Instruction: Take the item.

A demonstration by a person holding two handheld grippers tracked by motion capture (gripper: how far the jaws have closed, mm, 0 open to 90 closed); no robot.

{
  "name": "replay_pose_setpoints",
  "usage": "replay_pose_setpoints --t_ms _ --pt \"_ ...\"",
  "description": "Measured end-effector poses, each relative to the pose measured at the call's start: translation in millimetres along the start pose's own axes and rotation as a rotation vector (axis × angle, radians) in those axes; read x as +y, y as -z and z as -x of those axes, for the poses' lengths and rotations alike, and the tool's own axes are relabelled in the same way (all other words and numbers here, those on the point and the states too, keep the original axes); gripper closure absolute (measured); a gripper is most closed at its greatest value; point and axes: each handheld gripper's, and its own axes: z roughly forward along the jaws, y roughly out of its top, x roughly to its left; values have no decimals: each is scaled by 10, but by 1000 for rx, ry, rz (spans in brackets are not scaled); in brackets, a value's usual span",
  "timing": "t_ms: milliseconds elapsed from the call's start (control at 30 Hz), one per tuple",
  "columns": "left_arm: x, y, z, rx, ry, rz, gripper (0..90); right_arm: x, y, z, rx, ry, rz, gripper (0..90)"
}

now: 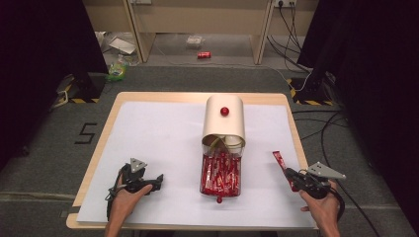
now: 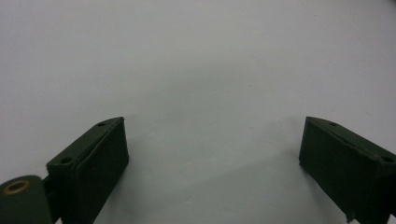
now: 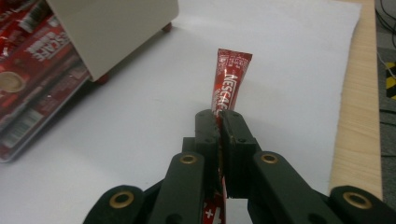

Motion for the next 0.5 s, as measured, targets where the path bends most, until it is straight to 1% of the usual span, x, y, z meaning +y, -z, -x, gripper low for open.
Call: replay_pose_setpoints --t_ms 133,367,500 --pt "0 0 0 0 0 0 74 7 -74 94 -20 -10 -17 864" --pt "0 0 0 0 0 0 74 20 -158 158 -35 -20 -35 863" --pt "0 0 0 0 0 0 74 41 -210 190 -42 -15 -45 863"
